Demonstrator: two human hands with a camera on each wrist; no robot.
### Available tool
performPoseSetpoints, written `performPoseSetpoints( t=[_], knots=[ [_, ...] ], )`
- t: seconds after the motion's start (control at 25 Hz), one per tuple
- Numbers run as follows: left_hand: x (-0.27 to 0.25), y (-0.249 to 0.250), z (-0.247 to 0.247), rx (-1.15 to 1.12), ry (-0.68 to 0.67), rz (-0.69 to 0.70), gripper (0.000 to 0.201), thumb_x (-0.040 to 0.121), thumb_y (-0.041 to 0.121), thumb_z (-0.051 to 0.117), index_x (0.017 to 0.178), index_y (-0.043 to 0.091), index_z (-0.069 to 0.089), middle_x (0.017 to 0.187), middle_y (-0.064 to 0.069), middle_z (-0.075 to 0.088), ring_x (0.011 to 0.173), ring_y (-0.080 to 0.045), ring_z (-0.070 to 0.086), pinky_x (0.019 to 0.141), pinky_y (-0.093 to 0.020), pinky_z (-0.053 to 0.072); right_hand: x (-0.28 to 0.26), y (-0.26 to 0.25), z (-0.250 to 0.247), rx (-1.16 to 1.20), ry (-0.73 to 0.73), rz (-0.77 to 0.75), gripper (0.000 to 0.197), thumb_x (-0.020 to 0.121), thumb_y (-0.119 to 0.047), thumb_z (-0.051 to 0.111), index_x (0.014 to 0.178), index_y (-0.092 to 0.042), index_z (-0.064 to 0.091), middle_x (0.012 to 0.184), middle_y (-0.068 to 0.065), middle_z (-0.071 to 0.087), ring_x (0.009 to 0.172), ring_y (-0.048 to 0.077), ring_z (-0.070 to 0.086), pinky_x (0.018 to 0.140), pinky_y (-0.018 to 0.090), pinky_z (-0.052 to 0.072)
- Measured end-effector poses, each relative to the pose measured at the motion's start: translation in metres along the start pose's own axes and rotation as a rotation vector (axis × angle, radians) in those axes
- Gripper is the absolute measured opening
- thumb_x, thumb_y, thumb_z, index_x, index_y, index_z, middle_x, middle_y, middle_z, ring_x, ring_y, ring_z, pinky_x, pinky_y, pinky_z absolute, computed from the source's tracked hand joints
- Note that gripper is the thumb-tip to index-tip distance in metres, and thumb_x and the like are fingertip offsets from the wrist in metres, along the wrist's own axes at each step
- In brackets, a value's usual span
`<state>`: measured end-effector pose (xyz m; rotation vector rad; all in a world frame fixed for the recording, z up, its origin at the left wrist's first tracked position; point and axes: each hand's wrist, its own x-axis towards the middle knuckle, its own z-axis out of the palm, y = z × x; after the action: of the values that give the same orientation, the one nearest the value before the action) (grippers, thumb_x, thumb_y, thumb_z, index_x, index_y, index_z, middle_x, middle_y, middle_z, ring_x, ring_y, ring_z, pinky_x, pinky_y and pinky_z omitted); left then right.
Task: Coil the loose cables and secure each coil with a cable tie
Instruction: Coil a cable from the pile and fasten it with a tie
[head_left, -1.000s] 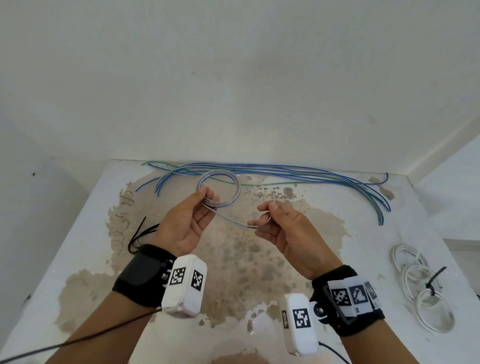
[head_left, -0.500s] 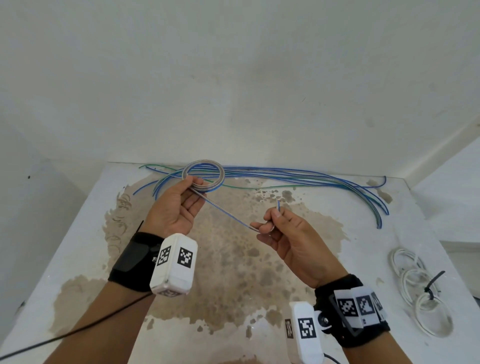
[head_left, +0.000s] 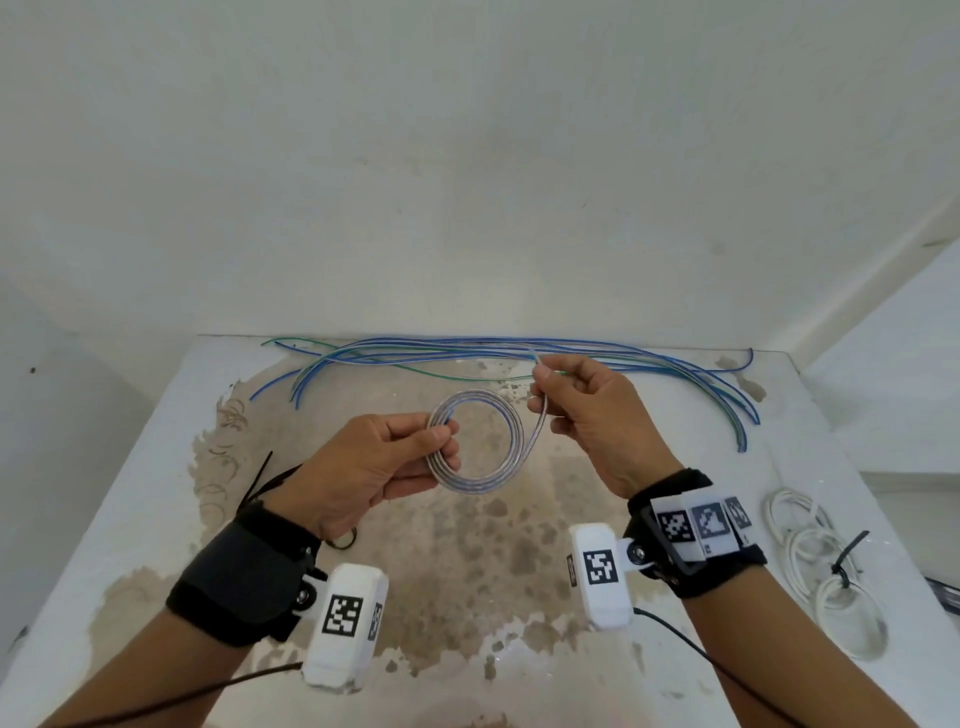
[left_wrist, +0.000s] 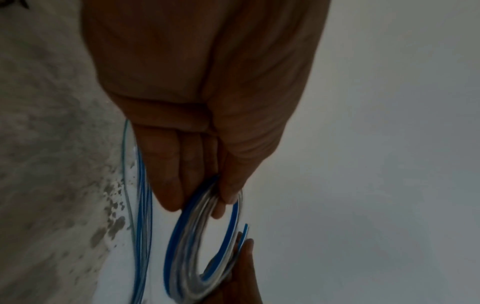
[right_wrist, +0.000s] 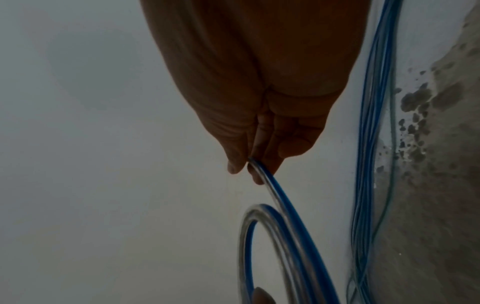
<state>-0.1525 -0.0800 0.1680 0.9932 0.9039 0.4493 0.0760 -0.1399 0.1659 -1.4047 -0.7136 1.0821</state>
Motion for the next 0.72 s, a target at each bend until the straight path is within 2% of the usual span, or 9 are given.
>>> performPoseSetpoints(
  t=[0.12,0.2,0.32,0.44,0.52,0.6,0.64,0.72],
  knots=[
    [-0.002,0.003,0.002,0.141,-0.048,-0.029,0.028,0.082,0.025,0.070,0.106,0.012,0.075,0.095,-0.010,0.076,0.088,-0.017,0.073,0.089,-0.030,0.059,-0.005,0.000,0.006,-0.125,-0.096,0.015,0.014,0.091,-0.025,0.075,0.098,-0.013,0.076,0.081,0.000,0.073,0.073,0.010,0.065,0.067,0.028,0.049],
    [-0.002,0.004,0.003,0.191,-0.062,-0.041,0.023,0.085,0.022,0.070,0.104,0.011,0.076,0.094,-0.011,0.076,0.090,-0.019,0.072,0.095,-0.035,0.057,-0.007,0.003,0.008,-0.204,-0.126,0.040,0.015,0.088,-0.029,0.078,0.095,-0.015,0.080,0.083,0.000,0.075,0.074,0.009,0.064,0.066,0.027,0.051],
    [-0.004,0.007,0.004,0.260,-0.072,-0.047,0.019,0.086,0.021,0.072,0.100,0.010,0.078,0.093,-0.011,0.076,0.091,-0.021,0.071,0.096,-0.038,0.056,-0.010,0.006,0.005,-0.256,-0.164,0.079,0.019,0.087,-0.030,0.078,0.099,-0.016,0.080,0.086,-0.002,0.075,0.077,0.007,0.064,0.066,0.025,0.051],
    [-0.003,0.006,0.005,0.272,-0.085,-0.049,0.031,0.076,0.029,0.074,0.098,0.008,0.078,0.093,-0.011,0.076,0.090,-0.020,0.072,0.093,-0.035,0.057,-0.012,0.008,0.002,-0.267,-0.207,0.103,0.021,0.091,-0.030,0.075,0.103,-0.014,0.079,0.089,0.001,0.073,0.080,0.009,0.064,0.074,0.029,0.054],
    [0.001,0.002,0.005,0.119,-0.030,-0.008,0.033,0.077,0.028,0.070,0.103,0.009,0.075,0.092,-0.007,0.075,0.087,-0.016,0.072,0.087,-0.029,0.059,-0.014,0.008,0.002,-0.109,-0.141,0.117,0.021,0.097,-0.026,0.066,0.106,-0.010,0.076,0.085,0.002,0.069,0.078,0.013,0.064,0.074,0.029,0.057],
    [0.008,-0.001,0.005,-0.149,0.072,0.029,0.025,0.083,0.025,0.066,0.103,0.011,0.071,0.089,-0.002,0.074,0.080,-0.010,0.073,0.076,-0.022,0.060,-0.016,0.005,0.002,0.198,-0.086,0.175,0.022,0.104,-0.024,0.054,0.104,-0.009,0.070,0.078,0.000,0.061,0.071,0.013,0.064,0.066,0.027,0.058],
    [0.011,-0.002,0.004,-0.270,0.126,0.041,0.019,0.087,0.023,0.064,0.102,0.012,0.070,0.087,0.000,0.074,0.077,-0.008,0.073,0.073,-0.021,0.060,-0.020,0.004,0.002,0.327,-0.101,0.195,0.022,0.106,-0.024,0.049,0.102,-0.009,0.065,0.074,0.000,0.058,0.065,0.013,0.063,0.063,0.027,0.057],
    [0.019,-0.003,0.000,-0.418,0.225,0.055,0.011,0.095,0.019,0.060,0.100,0.014,0.069,0.085,0.003,0.075,0.074,-0.005,0.073,0.071,-0.020,0.059,-0.027,0.005,0.005,0.435,-0.162,0.190,0.018,0.107,-0.021,0.044,0.099,-0.010,0.056,0.066,0.000,0.050,0.053,0.012,0.052,0.062,0.027,0.056]
  ],
)
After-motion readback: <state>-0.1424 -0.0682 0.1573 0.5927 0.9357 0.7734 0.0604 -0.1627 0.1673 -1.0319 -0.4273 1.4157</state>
